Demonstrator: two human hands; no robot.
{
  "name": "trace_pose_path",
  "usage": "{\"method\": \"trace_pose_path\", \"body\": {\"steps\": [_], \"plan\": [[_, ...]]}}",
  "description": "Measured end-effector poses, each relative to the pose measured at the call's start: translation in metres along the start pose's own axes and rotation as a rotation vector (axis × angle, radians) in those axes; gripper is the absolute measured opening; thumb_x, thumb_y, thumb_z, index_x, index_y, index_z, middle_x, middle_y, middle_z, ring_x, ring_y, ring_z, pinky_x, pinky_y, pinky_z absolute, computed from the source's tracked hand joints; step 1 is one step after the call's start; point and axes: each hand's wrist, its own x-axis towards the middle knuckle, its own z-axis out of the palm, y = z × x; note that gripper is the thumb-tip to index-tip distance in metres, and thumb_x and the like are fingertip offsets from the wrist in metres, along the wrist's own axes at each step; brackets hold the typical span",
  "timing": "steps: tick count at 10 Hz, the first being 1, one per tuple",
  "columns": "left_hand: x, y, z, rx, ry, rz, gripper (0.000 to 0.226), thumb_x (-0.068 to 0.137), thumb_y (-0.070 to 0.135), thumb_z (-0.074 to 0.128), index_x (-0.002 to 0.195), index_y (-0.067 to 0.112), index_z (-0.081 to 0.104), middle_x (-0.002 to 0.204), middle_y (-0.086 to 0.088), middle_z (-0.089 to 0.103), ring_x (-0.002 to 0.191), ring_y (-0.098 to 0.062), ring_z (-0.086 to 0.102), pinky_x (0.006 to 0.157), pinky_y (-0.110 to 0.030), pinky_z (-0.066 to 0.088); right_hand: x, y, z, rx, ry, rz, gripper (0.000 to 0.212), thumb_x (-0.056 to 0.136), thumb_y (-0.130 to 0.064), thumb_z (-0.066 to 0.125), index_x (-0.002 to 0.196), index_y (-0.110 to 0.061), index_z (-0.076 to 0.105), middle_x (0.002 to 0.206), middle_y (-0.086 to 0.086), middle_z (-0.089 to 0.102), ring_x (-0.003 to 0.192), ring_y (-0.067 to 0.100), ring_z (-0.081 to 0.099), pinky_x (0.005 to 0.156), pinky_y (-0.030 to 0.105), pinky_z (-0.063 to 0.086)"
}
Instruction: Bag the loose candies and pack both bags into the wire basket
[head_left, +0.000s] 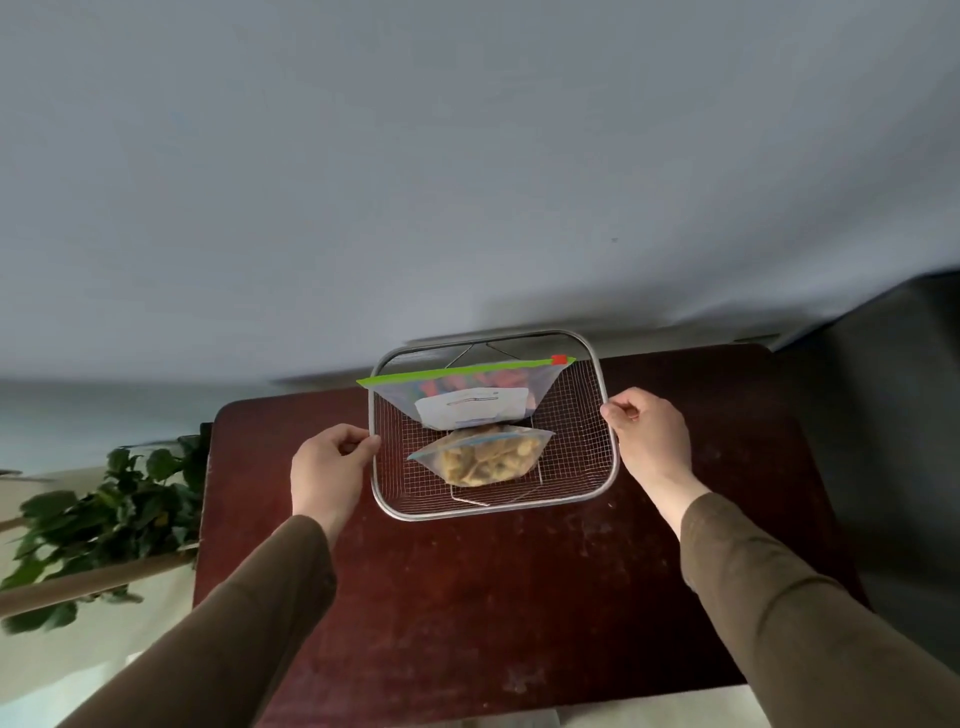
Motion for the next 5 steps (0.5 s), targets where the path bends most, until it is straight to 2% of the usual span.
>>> {"method": "trace_pose_path", "body": {"steps": [1, 3, 4, 5], "plan": [[-0.001, 0.002, -0.001, -0.007, -0.005, -0.005, 0.013, 0.093, 0.023, 0.074, 0.083, 0.016, 0.077, 0.072, -0.001, 0.071, 0.063, -0.014, 0.057, 0.061, -0.028, 0.044, 0.000, 0.001, 0.000, -0.002, -0.017, -0.003, 0.016, 0.096, -0.027, 0.063, 0.092, -0.016, 0.074, 0.085, -0.002, 0.073, 0.083, 0.021, 0.068, 0.073, 0.040, 0.055], [-0.006, 0.010, -0.017, -0.052, -0.006, -0.016, 0.012, 0.090, 0.033, 0.077, 0.095, 0.022, 0.075, 0.083, 0.002, 0.074, 0.070, -0.020, 0.064, 0.066, -0.040, 0.055, -0.008, -0.010, -0.017, -0.056, -0.011, 0.002, 0.027, 0.095, -0.032, 0.065, 0.116, -0.016, 0.069, 0.106, 0.002, 0.067, 0.095, 0.020, 0.064, 0.083, 0.039, 0.053], [-0.018, 0.028, -0.040, -0.063, -0.011, 0.040, 0.010, 0.090, 0.030, 0.078, 0.094, 0.022, 0.075, 0.083, 0.003, 0.072, 0.067, -0.019, 0.062, 0.057, -0.032, 0.055, -0.021, -0.034, -0.041, -0.030, -0.002, -0.046, 0.024, 0.095, -0.031, 0.065, 0.114, -0.018, 0.070, 0.109, 0.002, 0.067, 0.096, 0.018, 0.065, 0.084, 0.036, 0.052], [-0.032, 0.054, -0.072, -0.059, -0.068, 0.119, 0.007, 0.089, 0.026, 0.080, 0.094, 0.027, 0.074, 0.077, 0.010, 0.069, 0.066, -0.012, 0.059, 0.059, -0.026, 0.048, -0.043, -0.068, -0.075, 0.036, -0.021, -0.110, 0.022, 0.095, -0.028, 0.065, 0.113, -0.017, 0.071, 0.106, -0.002, 0.069, 0.095, 0.016, 0.066, 0.082, 0.032, 0.051]]}}
